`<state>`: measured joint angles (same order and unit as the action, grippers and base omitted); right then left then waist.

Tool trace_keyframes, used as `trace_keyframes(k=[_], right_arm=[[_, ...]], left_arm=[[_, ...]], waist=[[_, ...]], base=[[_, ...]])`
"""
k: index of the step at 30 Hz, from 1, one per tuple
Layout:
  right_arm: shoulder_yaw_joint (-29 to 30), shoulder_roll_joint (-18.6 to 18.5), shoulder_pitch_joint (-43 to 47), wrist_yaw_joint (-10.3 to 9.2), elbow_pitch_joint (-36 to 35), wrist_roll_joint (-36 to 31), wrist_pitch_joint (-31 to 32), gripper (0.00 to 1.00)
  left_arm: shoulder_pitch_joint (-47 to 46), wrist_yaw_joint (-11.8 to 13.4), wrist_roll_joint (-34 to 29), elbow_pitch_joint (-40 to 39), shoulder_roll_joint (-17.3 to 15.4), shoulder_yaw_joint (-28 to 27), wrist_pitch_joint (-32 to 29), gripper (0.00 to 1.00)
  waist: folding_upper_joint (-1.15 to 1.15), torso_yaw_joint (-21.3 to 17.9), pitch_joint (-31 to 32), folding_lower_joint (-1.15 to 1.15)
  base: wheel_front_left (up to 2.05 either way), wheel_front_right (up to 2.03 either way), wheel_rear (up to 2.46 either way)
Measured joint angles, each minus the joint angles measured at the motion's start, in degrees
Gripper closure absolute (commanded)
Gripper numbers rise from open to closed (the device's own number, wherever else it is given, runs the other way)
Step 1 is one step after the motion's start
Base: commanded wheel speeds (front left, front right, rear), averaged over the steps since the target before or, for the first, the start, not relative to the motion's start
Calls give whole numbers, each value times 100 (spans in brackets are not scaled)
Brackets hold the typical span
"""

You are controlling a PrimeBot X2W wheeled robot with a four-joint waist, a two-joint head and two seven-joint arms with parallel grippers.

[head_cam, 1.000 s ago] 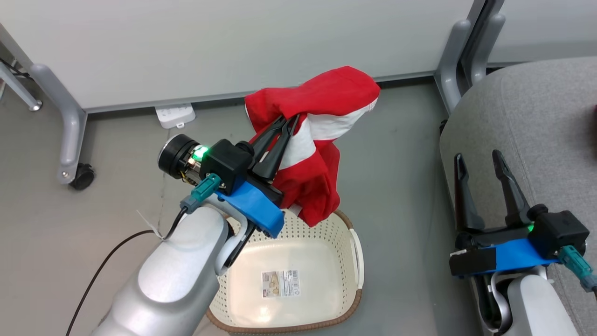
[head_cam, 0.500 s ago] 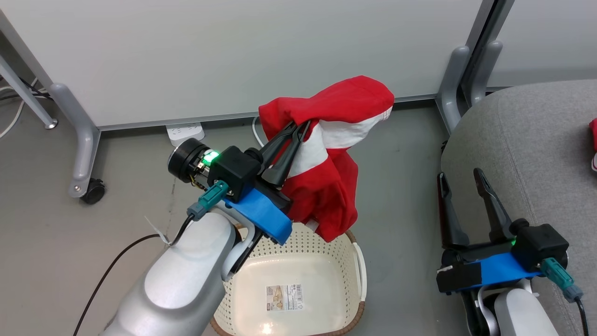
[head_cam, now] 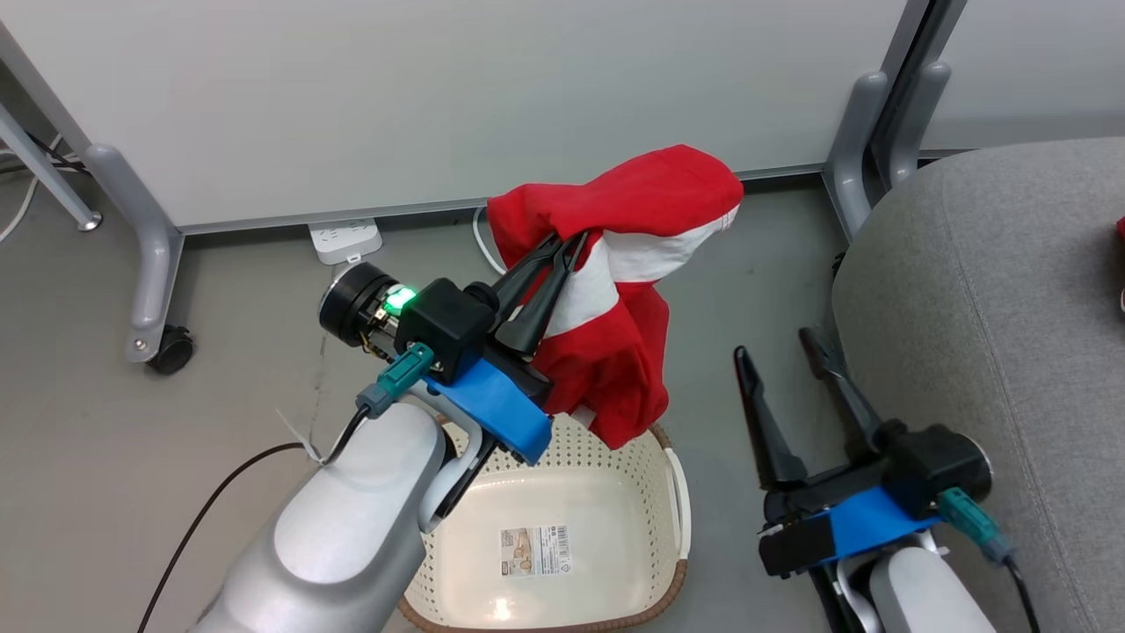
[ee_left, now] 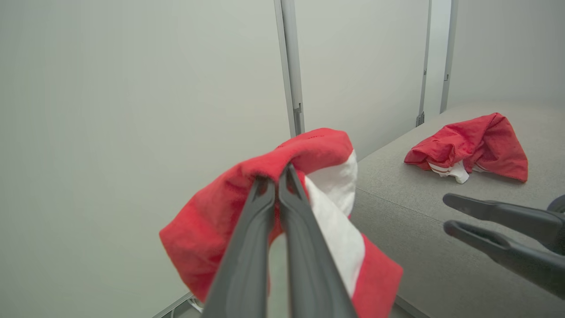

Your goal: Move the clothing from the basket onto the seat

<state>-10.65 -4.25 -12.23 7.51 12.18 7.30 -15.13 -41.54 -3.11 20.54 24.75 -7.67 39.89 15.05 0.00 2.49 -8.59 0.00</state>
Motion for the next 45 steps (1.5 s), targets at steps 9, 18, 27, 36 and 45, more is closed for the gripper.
trace_keyframes(k=[9,18,27,36,45], right_arm=[[-788,-207,-426,0,318,32,0,0],[-1455,-375,-964,1,889,48,1,0],[-1837,-387,-1696,1,1623,40,1,0],[-2135,-356,-2282,1,2397,54,1,40],[-2158,-309,-2381,1,2497,142,1,100]], left_arm=[[-43,1,0,-8,69,78,0,100],[-142,-7,-16,-31,151,154,0,100],[-276,-48,-62,-105,274,298,0,100],[-387,-67,-93,-205,356,402,0,100],[-388,-91,-98,-192,374,396,0,100]], waist=[[0,50,-118,0],[0,173,-259,0],[0,330,-445,0],[0,495,-630,1],[0,517,-638,0]], base=[[0,0,0],[0,0,0],[0,0,0],[0,0,0],[0,0,0]])
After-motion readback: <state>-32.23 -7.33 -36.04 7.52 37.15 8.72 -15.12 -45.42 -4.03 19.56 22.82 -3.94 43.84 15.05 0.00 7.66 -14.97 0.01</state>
